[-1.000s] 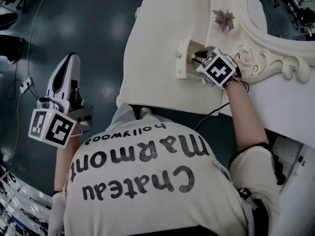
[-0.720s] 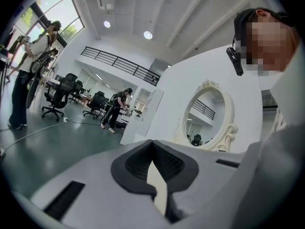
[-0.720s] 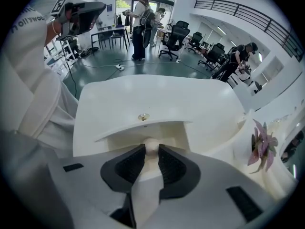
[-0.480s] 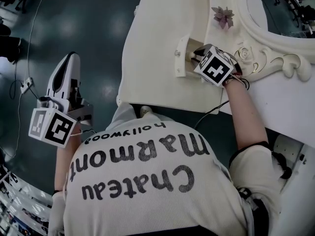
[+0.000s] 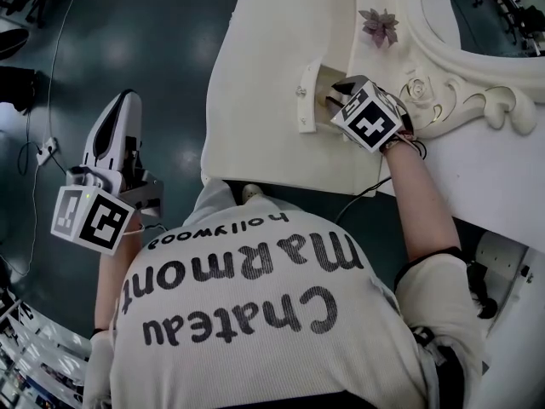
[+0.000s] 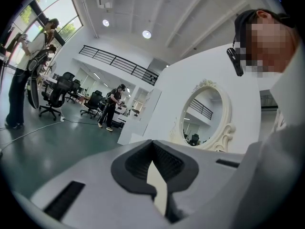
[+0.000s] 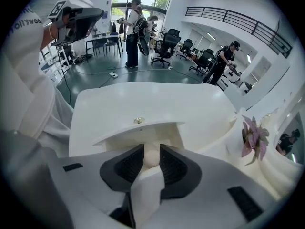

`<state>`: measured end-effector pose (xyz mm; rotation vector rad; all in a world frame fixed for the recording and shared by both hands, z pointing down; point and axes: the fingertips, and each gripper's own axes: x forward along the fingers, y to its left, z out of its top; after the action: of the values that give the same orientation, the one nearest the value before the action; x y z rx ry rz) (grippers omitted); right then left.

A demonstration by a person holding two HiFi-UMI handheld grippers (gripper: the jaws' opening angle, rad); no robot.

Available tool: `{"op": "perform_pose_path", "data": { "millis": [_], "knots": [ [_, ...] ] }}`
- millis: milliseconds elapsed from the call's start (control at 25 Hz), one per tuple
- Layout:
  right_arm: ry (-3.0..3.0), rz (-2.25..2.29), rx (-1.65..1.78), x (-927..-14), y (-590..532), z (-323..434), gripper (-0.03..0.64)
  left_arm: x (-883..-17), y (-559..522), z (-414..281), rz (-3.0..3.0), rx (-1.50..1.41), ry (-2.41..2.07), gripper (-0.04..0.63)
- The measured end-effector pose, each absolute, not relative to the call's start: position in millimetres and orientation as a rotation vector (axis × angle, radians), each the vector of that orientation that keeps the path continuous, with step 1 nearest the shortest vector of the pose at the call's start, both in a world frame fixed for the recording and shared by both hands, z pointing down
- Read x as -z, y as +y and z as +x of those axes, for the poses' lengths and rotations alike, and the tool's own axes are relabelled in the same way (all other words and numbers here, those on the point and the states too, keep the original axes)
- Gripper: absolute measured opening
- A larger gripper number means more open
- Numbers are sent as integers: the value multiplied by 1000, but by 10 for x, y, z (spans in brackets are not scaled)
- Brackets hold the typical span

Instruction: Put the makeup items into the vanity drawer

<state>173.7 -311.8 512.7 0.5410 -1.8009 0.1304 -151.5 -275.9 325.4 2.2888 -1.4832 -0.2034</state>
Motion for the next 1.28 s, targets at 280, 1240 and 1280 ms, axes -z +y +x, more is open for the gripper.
{"op": "perform_pose_path", "data": {
  "millis": [280, 1240, 1280],
  "knots": [
    [-1905, 695, -171, -4931, -3139, 1740, 120, -3106, -2748, -1278, 2335, 236, -1438, 8],
    [-2739, 1432, -421, -3155, -2608, 1253, 41, -3162, -2245, -556, 2415, 267, -1328, 8],
    [-2759, 1443, -415, -3123, -2575, 1252, 40, -3151, -2219, -542, 2421, 268, -1328, 8]
  ]
}}
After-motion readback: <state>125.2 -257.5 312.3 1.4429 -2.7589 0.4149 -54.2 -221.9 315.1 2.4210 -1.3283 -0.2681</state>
